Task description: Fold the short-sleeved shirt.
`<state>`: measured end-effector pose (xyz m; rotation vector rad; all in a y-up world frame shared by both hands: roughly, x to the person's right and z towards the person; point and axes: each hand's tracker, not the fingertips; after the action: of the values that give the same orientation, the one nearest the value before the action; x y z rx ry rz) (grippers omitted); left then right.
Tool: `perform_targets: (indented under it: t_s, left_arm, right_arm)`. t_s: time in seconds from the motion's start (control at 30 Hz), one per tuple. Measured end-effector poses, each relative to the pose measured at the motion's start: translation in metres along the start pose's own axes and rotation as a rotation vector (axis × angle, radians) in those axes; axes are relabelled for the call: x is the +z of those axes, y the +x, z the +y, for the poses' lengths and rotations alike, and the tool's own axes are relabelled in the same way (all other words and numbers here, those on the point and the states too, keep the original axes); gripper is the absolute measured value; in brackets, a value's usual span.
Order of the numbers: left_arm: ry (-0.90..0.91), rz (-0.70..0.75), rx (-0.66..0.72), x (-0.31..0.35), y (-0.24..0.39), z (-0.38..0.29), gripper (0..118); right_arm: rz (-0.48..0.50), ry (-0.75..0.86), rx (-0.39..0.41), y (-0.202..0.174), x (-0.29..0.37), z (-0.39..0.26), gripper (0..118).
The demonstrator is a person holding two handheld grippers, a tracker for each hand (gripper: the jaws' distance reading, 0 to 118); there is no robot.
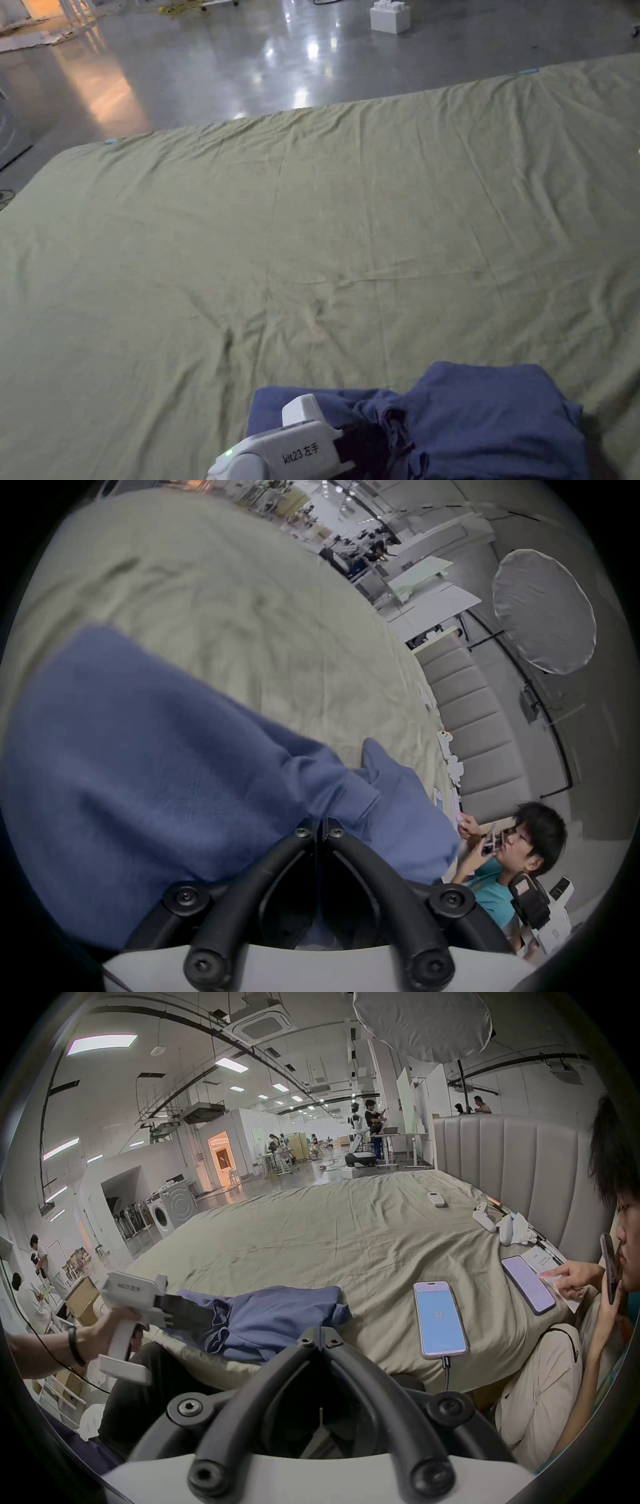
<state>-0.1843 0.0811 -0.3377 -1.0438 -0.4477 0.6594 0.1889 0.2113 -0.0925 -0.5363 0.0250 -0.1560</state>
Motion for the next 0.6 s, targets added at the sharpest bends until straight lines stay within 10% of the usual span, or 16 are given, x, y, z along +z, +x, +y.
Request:
perform_targets:
  t_s: [0.2, 0.37, 0.6]
  left_arm:
    - [0.177, -0.127, -0.019, 0.068, -0.008, 0.031, 7]
    - [0.297, -0.130, 0.062, 0.138, -0.059, 0.062, 100]
    - [0.168, -0.190, 0.386, 0.114, -0.145, 0.054, 100]
  right_arm:
    - [0.025, -0.004, -0.026, -0.003, -0.009, 0.006, 0]
    - [0.078, -0.001, -0.059, -0.010, -0.017, 0.008, 0]
    - [0.094, -0.037, -0.024, -0.019, -0.015, 0.006, 0]
